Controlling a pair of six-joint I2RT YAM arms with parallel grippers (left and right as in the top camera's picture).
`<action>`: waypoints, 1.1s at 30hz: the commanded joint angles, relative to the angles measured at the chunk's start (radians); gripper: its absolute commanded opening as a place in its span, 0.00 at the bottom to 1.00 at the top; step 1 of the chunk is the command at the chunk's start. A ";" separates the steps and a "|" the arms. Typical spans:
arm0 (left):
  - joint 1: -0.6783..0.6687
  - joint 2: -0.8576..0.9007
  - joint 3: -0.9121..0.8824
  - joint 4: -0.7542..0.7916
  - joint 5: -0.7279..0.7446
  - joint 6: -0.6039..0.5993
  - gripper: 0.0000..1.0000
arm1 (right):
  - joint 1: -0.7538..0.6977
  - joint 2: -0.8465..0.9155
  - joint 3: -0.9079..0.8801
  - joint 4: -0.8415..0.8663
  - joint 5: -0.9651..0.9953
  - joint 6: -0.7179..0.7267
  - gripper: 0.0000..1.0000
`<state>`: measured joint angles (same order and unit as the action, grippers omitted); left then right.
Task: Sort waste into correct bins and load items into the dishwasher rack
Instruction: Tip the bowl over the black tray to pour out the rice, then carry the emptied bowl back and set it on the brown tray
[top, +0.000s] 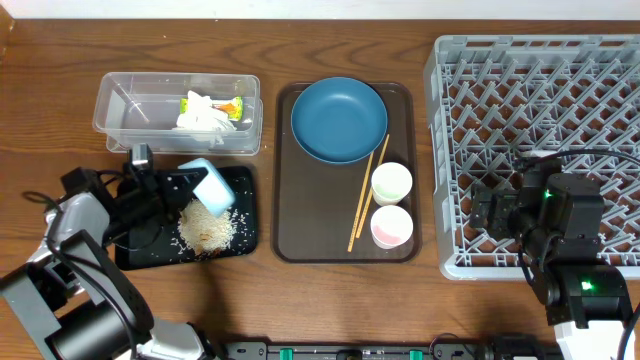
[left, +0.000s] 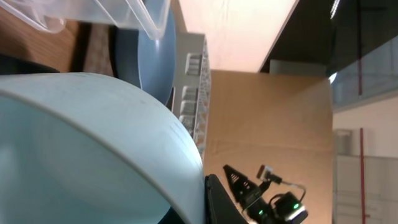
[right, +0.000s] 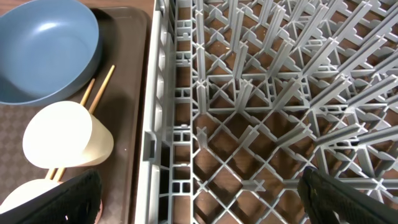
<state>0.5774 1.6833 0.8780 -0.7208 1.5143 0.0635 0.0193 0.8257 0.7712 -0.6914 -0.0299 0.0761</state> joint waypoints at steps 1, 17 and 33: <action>-0.102 -0.083 0.016 -0.003 -0.108 -0.018 0.06 | 0.014 -0.003 0.019 0.000 -0.003 0.013 0.99; -0.910 -0.191 0.093 0.224 -1.003 -0.235 0.10 | 0.014 -0.003 0.019 0.000 -0.003 0.013 0.99; -1.052 -0.098 0.093 0.263 -1.191 -0.264 0.11 | 0.014 -0.003 0.019 0.000 -0.003 0.013 0.99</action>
<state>-0.4744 1.5951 0.9630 -0.4614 0.3546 -0.1879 0.0193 0.8257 0.7712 -0.6914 -0.0296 0.0761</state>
